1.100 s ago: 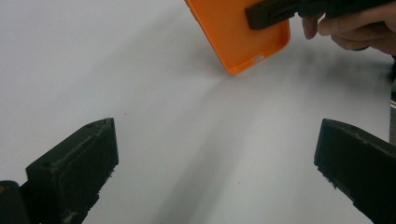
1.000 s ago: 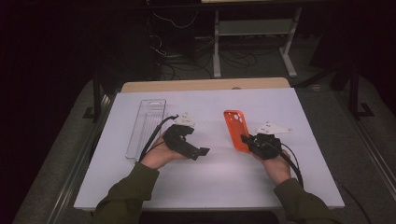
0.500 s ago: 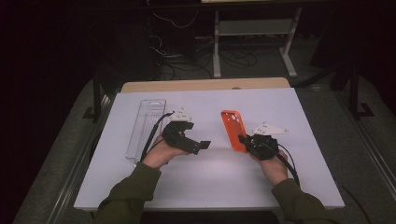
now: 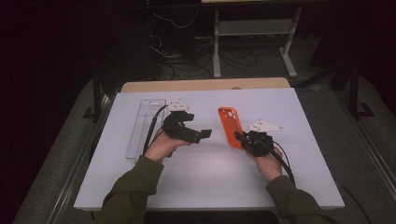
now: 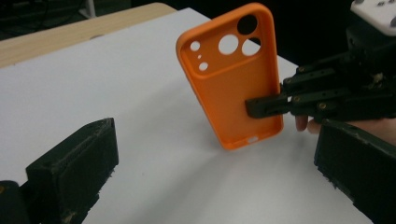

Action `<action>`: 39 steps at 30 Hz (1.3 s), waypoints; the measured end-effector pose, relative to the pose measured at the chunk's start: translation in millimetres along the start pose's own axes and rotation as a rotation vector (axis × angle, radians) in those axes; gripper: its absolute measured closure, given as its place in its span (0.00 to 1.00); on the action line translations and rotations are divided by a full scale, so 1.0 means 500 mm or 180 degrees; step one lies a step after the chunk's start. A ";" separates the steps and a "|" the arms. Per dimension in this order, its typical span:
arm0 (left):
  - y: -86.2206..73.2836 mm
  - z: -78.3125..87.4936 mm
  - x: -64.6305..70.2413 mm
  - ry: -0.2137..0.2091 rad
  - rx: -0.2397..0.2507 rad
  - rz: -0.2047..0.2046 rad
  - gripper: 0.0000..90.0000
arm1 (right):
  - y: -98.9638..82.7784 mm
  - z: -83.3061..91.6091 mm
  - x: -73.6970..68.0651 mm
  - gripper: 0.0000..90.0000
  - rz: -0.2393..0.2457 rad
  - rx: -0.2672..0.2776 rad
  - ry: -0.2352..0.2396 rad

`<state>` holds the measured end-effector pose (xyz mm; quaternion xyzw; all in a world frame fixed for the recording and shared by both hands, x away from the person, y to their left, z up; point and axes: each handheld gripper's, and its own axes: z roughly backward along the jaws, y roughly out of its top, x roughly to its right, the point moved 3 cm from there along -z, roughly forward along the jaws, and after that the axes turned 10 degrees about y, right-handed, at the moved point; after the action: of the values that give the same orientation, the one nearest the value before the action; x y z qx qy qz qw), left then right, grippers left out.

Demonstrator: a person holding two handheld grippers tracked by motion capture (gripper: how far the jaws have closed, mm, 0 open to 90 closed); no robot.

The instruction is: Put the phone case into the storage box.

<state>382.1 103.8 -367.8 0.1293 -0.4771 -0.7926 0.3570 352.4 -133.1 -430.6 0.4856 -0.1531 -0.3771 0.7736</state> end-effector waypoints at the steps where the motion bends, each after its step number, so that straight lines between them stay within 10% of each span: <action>1: 0.001 -0.001 0.000 -0.0001 0.0017 -0.0006 0.00 | 0.002 -0.002 0.000 0.90 -0.0003 0.0014 0.0001; 39: -0.013 -0.026 0.018 0.0013 0.0171 0.0132 0.00 | 0.007 -0.018 -0.054 0.90 0.0133 0.0010 0.0188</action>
<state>380.0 90.8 -378.6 0.1305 -0.5000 -0.7717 0.3707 341.6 -106.7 -428.4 0.4945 -0.1410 -0.3461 0.7847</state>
